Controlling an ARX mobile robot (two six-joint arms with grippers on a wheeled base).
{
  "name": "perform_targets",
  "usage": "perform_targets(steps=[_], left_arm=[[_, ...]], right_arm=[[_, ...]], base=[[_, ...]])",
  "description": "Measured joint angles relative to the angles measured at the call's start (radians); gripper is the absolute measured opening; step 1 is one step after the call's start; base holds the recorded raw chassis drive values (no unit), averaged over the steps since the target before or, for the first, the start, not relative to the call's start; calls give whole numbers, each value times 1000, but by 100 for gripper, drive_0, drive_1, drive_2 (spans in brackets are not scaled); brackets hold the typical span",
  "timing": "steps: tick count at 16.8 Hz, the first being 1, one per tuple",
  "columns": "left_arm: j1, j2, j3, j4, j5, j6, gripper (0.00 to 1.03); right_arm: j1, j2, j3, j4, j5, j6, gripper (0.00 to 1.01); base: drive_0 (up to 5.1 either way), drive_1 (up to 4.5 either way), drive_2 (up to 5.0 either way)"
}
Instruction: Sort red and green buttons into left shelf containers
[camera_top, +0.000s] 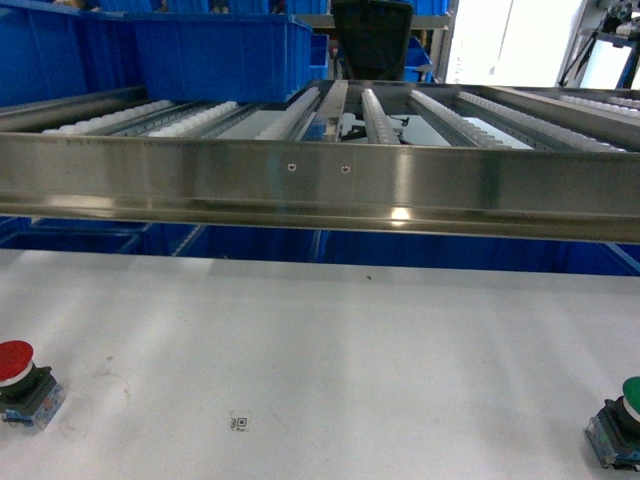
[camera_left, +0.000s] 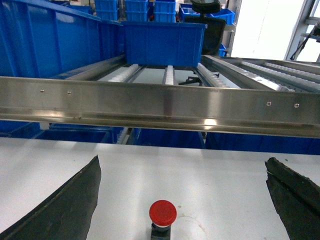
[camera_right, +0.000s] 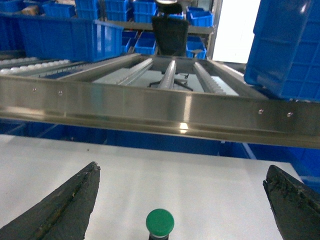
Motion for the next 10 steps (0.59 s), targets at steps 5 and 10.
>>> perform_targets(steps=[5,10], left_arm=[[-51,495,109,341,-15,-4,98],[-55,876,293,354,-72,21,98]], right_arm=[[-21,484,107,285,-84,-37,98],[-51,829,298,215,-176,-41,98]], base=[[0,0,0],[0,0,0]])
